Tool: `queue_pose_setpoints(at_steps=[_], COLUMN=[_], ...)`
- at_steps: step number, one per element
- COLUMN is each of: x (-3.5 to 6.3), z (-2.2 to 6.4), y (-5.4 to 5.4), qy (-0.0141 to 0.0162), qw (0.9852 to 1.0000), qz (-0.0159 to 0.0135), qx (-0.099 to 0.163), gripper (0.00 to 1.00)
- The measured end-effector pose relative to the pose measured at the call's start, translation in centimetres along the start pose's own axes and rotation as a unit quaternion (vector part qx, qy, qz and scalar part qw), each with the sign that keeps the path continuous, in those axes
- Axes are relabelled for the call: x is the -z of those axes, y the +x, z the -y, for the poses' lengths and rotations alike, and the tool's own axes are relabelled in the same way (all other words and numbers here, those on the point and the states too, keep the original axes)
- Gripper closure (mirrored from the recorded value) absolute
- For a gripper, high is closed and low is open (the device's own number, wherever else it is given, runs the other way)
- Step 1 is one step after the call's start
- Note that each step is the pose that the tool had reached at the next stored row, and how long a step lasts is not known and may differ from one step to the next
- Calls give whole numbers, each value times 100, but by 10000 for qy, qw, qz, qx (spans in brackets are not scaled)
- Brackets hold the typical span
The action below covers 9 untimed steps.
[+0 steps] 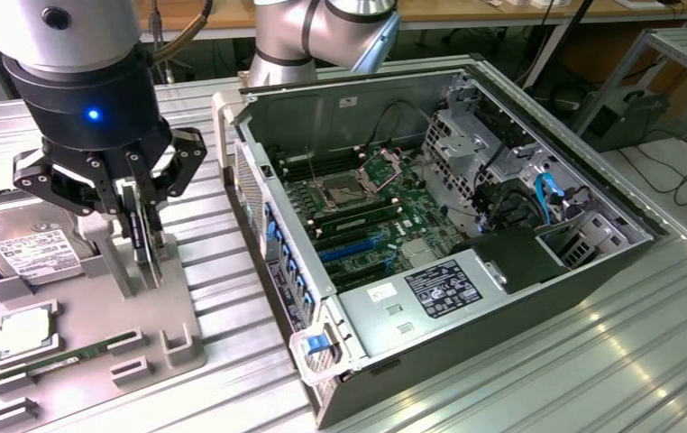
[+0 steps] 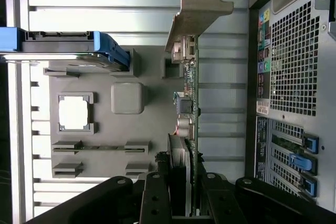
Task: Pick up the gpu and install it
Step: 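Pick up the gpu and move the gpu toward the slot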
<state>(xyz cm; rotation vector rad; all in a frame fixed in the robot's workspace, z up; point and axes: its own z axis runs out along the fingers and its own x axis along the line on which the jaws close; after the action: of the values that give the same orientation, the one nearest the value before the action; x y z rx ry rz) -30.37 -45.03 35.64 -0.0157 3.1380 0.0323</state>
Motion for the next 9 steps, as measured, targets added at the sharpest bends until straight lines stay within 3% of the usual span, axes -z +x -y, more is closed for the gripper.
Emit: queue_pose_setpoints(at_steps=[9], x=[106], z=[-2], y=[0], qy=[0], qw=[10000], qz=[0], qx=[0], gripper=[72])
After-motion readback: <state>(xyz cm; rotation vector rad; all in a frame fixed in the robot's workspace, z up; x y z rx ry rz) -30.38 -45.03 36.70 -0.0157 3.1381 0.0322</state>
